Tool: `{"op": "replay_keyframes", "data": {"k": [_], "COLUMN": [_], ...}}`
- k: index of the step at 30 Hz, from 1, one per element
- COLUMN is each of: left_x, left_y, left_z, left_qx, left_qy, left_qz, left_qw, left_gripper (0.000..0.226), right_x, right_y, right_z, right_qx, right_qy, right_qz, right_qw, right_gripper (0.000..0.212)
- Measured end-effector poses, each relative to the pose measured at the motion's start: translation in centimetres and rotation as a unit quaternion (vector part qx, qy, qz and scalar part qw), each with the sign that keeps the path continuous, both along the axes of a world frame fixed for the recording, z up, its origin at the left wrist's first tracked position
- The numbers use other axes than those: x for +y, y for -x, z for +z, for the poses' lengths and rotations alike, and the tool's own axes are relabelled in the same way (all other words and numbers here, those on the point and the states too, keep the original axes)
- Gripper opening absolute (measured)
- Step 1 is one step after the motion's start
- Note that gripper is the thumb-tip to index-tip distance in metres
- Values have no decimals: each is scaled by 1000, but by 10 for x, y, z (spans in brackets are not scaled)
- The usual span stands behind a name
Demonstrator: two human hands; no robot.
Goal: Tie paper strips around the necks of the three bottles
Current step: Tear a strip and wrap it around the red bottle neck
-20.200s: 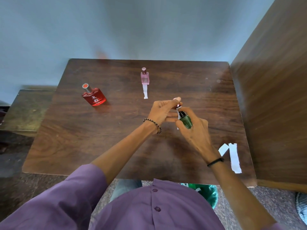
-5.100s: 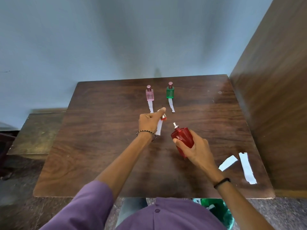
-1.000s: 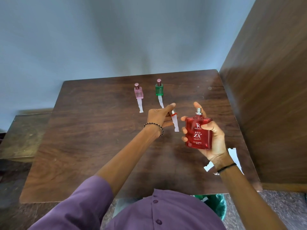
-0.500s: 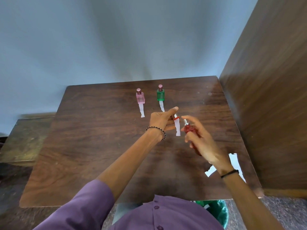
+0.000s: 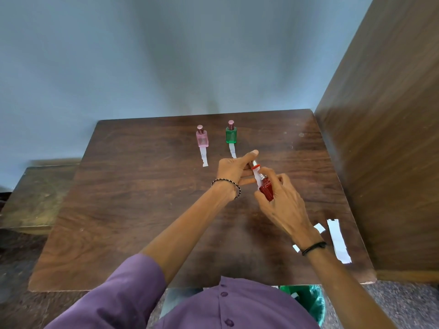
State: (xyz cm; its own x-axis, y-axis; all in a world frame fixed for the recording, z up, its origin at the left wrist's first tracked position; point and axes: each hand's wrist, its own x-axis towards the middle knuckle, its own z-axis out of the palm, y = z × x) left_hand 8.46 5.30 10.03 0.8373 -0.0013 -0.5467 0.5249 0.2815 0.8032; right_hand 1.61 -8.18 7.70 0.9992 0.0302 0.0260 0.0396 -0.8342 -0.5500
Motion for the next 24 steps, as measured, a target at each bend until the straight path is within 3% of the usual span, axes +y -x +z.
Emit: {"op": "replay_keyframes", "data": {"k": [8,16,20,24], "left_x": [1,0,1,2], "left_y": [0,4,4,3], "left_z": [-2,0,0,0], "left_qx": [7,1,-2,-3], "left_qy": [-16,1,11,6], "left_qz": [-1,-8,-4,-7], "left_qw": [1000,1000,1000,1000], "left_gripper": [26,31,37,43], "right_x": [-1,2,1,0], "right_y": [5,3,4,6], "right_z": [2,2,4,8], "right_qx": [-4,28,21,21], "right_qy": [-64,-44,-79,-81], "right_qz": [-5,11,-18,-19], "right_qw": [998,999,996,996], "right_gripper": [48,52,42,47]}}
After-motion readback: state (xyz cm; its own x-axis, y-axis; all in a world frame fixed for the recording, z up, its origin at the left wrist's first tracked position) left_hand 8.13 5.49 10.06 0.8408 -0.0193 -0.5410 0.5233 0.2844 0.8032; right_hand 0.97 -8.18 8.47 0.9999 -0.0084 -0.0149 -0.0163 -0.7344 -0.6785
